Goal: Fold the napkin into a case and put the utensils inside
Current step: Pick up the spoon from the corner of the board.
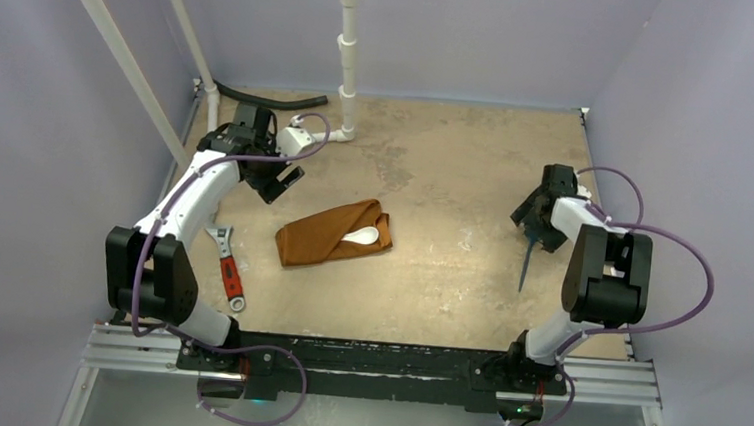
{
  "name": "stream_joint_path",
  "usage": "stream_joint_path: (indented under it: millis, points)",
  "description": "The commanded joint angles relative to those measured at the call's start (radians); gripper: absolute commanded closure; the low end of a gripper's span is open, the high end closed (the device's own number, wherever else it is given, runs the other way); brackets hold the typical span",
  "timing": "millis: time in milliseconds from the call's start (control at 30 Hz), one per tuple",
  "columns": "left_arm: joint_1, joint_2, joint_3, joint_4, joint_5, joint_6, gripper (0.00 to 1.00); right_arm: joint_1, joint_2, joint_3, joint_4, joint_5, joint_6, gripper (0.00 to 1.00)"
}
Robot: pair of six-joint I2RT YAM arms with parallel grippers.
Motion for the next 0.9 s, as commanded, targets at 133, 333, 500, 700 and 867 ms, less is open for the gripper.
stream_joint_path:
  millis: [133, 333, 500, 700, 867]
  points:
    - [0.01, 0.011, 0.097, -0.032, -0.01, -0.042, 0.2, -0.02, 0.029, -0.031, 0.088, -0.148, -0.021, 0.33]
    - [0.01, 0.031, 0.131, -0.048, -0.001, -0.056, 0.2, -0.02, 0.034, -0.109, 0.13, -0.226, 0.017, 0.47]
    - [0.01, 0.03, 0.139, -0.067, 0.007, -0.058, 0.2, -0.02, 0.004, -0.149, 0.161, -0.229, 0.037, 0.39]
    - [0.01, 0.025, 0.147, -0.068, 0.002, -0.059, 0.2, -0.019, -0.096, -0.164, 0.078, -0.223, 0.014, 0.01]
    - [0.01, 0.024, 0.152, -0.067, 0.002, -0.06, 0.2, -0.018, -0.111, -0.205, 0.07, -0.232, -0.014, 0.06]
